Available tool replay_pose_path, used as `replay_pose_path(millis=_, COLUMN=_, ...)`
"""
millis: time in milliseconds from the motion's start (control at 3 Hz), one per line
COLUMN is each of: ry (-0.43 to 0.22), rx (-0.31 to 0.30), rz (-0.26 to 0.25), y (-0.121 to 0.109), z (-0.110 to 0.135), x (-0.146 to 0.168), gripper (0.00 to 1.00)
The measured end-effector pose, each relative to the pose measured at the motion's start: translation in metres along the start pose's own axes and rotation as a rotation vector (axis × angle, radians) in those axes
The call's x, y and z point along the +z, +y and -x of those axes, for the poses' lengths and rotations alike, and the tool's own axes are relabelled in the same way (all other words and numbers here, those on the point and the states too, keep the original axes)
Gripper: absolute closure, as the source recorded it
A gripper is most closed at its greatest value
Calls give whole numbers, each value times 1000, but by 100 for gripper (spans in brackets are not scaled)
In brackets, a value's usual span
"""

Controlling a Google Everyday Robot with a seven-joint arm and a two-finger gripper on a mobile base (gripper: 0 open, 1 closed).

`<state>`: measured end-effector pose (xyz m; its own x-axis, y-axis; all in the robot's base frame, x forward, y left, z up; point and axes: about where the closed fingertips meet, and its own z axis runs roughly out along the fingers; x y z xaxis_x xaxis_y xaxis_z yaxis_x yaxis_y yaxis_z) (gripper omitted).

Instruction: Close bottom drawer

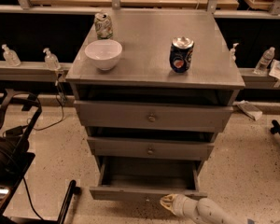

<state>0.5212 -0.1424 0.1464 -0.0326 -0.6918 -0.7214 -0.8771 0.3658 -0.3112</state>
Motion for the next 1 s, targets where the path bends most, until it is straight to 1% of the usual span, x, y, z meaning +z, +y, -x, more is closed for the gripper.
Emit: replay_pose_path(millis=1000, ry=-19, rx=2, rz=6, y=-4, z=-3, x=7, gripper=100)
